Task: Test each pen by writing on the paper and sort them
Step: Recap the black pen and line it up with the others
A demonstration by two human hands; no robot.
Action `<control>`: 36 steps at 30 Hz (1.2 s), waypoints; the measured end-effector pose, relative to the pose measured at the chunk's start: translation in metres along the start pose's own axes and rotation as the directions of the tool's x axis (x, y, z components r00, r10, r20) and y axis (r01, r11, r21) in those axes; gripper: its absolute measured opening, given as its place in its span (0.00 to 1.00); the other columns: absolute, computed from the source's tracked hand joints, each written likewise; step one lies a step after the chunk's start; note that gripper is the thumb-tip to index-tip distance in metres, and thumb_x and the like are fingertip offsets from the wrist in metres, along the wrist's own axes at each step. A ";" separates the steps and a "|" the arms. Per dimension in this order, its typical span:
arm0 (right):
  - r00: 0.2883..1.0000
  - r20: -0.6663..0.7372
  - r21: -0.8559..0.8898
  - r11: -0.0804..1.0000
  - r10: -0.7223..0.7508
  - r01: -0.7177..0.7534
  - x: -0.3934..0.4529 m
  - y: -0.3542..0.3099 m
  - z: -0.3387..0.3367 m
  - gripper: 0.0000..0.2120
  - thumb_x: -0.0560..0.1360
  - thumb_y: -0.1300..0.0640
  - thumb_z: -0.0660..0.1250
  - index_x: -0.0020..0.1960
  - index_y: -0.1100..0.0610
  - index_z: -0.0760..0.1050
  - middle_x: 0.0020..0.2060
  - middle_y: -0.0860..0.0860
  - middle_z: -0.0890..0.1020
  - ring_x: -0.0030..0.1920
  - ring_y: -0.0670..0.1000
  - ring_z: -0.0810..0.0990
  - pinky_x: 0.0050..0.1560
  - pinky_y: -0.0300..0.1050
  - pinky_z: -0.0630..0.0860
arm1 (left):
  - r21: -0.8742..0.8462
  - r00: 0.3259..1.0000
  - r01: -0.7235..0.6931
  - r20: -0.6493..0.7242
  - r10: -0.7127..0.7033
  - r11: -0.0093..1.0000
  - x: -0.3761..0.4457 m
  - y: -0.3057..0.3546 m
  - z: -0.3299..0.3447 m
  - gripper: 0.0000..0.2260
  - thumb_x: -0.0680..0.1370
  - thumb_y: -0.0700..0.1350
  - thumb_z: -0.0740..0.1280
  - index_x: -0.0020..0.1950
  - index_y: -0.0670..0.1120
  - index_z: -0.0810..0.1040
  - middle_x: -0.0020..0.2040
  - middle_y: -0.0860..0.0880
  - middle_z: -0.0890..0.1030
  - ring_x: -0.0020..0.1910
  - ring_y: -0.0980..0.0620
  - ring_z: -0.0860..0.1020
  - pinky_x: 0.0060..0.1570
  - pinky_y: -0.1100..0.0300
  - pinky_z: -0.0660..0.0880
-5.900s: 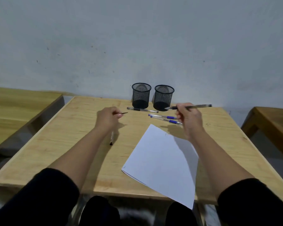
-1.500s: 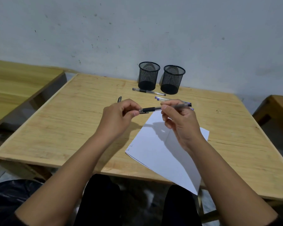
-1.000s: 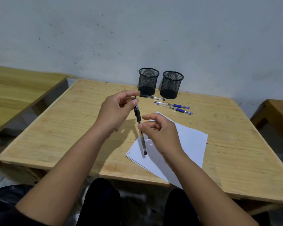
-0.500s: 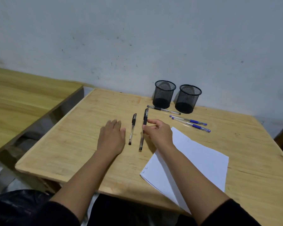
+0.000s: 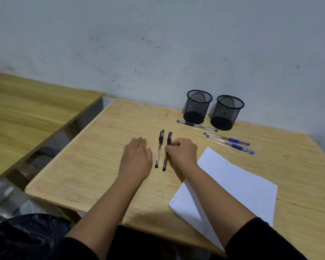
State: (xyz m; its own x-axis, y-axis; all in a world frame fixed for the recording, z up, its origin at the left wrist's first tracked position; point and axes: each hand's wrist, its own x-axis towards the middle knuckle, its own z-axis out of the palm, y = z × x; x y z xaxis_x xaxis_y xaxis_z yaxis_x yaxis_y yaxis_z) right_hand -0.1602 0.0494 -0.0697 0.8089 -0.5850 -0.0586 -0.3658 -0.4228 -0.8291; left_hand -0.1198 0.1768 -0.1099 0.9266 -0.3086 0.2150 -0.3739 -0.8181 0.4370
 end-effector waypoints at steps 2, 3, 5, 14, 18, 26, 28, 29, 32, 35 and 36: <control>1.000 -0.002 -0.030 0.999 -0.023 0.023 0.001 0.001 0.000 0.11 0.72 0.59 0.67 0.52 0.62 0.80 0.49 0.56 0.83 0.45 0.49 0.77 0.45 0.39 0.70 | -0.002 1.000 -0.001 0.005 0.001 1.000 -0.001 0.001 -0.001 0.20 0.80 0.46 0.55 0.70 0.39 0.64 0.72 0.41 0.66 0.73 0.44 0.59 0.73 0.51 0.54; 0.999 0.001 -0.060 0.997 -0.050 0.050 0.001 0.002 0.000 0.12 0.73 0.58 0.66 0.53 0.62 0.80 0.50 0.56 0.83 0.46 0.50 0.77 0.46 0.39 0.70 | 0.000 1.000 -0.002 0.007 0.002 1.000 -0.001 0.002 -0.001 0.20 0.80 0.46 0.55 0.70 0.39 0.64 0.72 0.41 0.66 0.73 0.44 0.59 0.73 0.51 0.54; 0.992 0.020 -0.151 0.980 -0.124 0.126 0.003 0.002 -0.004 0.14 0.75 0.58 0.62 0.58 0.62 0.78 0.54 0.56 0.81 0.50 0.52 0.77 0.49 0.41 0.71 | 0.001 1.000 0.007 0.007 -0.007 1.000 0.001 0.003 -0.003 0.20 0.80 0.46 0.55 0.70 0.39 0.65 0.71 0.41 0.67 0.73 0.45 0.60 0.72 0.52 0.56; 0.907 0.134 -0.614 0.685 -0.399 0.392 0.016 0.010 -0.051 0.18 0.80 0.54 0.54 0.67 0.59 0.68 0.63 0.56 0.73 0.62 0.54 0.72 0.59 0.46 0.71 | 0.010 0.991 -0.130 -0.041 0.130 0.992 0.030 0.060 -0.014 0.16 0.80 0.44 0.55 0.64 0.38 0.70 0.63 0.40 0.72 0.64 0.44 0.69 0.60 0.53 0.68; 0.886 0.121 -0.673 0.619 -0.447 0.405 0.028 0.014 -0.072 0.20 0.80 0.54 0.55 0.69 0.60 0.66 0.64 0.56 0.73 0.65 0.54 0.70 0.62 0.45 0.69 | 0.095 0.971 -0.238 -0.013 0.240 0.967 0.049 0.088 -0.008 0.16 0.80 0.44 0.53 0.64 0.38 0.68 0.63 0.41 0.72 0.64 0.45 0.68 0.63 0.55 0.65; 0.898 0.125 -0.712 0.593 -0.421 0.377 0.068 0.028 -0.087 0.20 0.80 0.54 0.56 0.69 0.62 0.66 0.65 0.57 0.73 0.66 0.53 0.69 0.64 0.45 0.68 | 0.204 0.949 -0.316 0.075 0.308 0.926 0.087 0.106 0.030 0.15 0.80 0.44 0.51 0.61 0.40 0.69 0.60 0.42 0.74 0.61 0.45 0.69 0.63 0.55 0.66; 0.904 0.121 -0.708 0.603 -0.409 0.368 0.078 0.031 -0.084 0.20 0.80 0.54 0.56 0.70 0.61 0.65 0.65 0.57 0.73 0.67 0.53 0.68 0.64 0.45 0.69 | 0.218 0.945 -0.326 0.095 0.312 0.920 0.096 0.105 0.039 0.14 0.80 0.44 0.51 0.62 0.40 0.69 0.60 0.42 0.74 0.61 0.46 0.69 0.63 0.56 0.66; 0.908 0.112 -0.700 0.617 -0.403 0.360 0.083 0.033 -0.082 0.20 0.80 0.54 0.55 0.70 0.61 0.65 0.66 0.56 0.73 0.67 0.53 0.69 0.64 0.45 0.69 | 0.224 0.943 -0.331 0.107 0.315 0.917 0.101 0.103 0.044 0.14 0.80 0.44 0.51 0.62 0.40 0.69 0.60 0.42 0.74 0.61 0.46 0.69 0.63 0.56 0.66; 0.911 0.090 -0.673 0.650 -0.403 0.354 0.099 0.037 -0.075 0.18 0.80 0.55 0.55 0.67 0.61 0.69 0.61 0.57 0.76 0.63 0.55 0.72 0.56 0.46 0.72 | 0.207 0.945 -0.321 0.134 0.299 0.924 0.113 0.098 0.054 0.12 0.79 0.41 0.54 0.60 0.40 0.70 0.59 0.42 0.75 0.60 0.45 0.70 0.60 0.56 0.65; 0.910 0.109 -0.682 0.635 -0.401 0.362 0.112 0.039 -0.071 0.14 0.79 0.57 0.57 0.60 0.61 0.75 0.55 0.58 0.79 0.56 0.55 0.75 0.49 0.44 0.72 | 0.179 0.948 -0.311 0.123 0.292 0.934 0.120 0.098 0.054 0.12 0.76 0.37 0.57 0.59 0.40 0.71 0.58 0.42 0.75 0.60 0.45 0.70 0.57 0.56 0.68; 0.909 0.112 -0.690 0.627 -0.401 0.362 0.116 0.040 -0.070 0.13 0.79 0.57 0.57 0.58 0.61 0.75 0.53 0.57 0.79 0.54 0.55 0.76 0.46 0.44 0.71 | 0.173 0.950 -0.307 0.118 0.290 0.936 0.122 0.098 0.053 0.12 0.76 0.35 0.58 0.59 0.40 0.71 0.58 0.42 0.75 0.60 0.45 0.70 0.55 0.55 0.69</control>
State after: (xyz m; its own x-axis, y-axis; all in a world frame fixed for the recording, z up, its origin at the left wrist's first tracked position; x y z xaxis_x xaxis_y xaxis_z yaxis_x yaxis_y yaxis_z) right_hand -0.1131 -0.0833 -0.0707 0.9338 -0.2843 0.2171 -0.2541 -0.9544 -0.1570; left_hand -0.0416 0.0334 -0.0869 0.7765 -0.5874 0.2281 -0.6273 -0.7549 0.1916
